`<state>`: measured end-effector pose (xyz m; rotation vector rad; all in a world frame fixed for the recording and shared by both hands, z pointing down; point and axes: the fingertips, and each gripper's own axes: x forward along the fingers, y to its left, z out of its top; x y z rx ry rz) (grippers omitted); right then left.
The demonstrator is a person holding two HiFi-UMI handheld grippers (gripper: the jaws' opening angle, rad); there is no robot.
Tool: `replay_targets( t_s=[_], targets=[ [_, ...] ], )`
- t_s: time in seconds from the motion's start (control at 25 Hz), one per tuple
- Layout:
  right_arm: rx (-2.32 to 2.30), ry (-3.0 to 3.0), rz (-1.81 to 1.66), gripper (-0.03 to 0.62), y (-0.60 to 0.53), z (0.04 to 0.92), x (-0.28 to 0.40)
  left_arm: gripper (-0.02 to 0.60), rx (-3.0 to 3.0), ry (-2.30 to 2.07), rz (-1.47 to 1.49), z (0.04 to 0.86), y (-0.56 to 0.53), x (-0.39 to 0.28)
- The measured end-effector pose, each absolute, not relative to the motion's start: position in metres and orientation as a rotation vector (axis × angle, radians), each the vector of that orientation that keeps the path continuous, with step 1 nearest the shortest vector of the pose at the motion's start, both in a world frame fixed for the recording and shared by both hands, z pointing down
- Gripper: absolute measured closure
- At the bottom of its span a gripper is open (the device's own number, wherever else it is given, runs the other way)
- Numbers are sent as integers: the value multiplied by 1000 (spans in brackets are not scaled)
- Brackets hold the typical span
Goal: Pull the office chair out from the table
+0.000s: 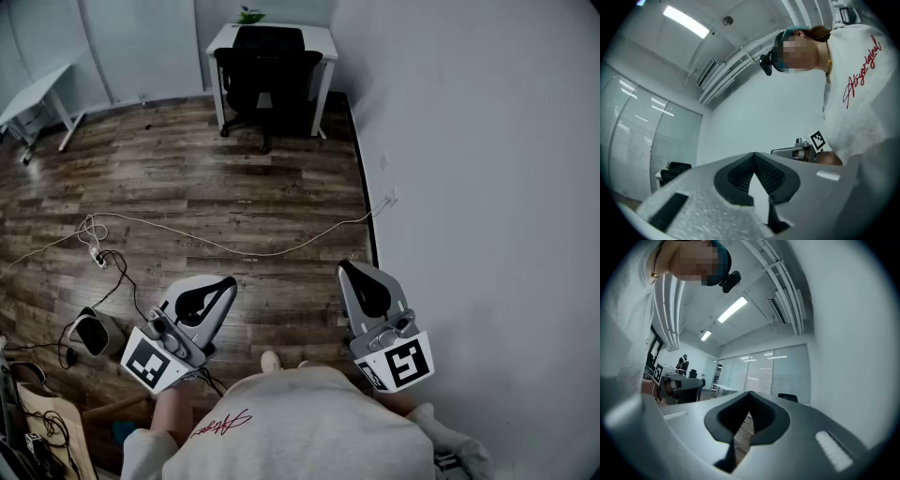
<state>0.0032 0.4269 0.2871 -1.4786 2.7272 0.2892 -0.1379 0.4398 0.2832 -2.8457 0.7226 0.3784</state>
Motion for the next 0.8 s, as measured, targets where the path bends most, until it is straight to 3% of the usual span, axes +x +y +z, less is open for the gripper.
replay_targets(
  t_s=[0.8],
  targets=[
    [-1483,2752,284,597,417,289,-8,588,-2846,745,366,285,432,-150]
  ],
)
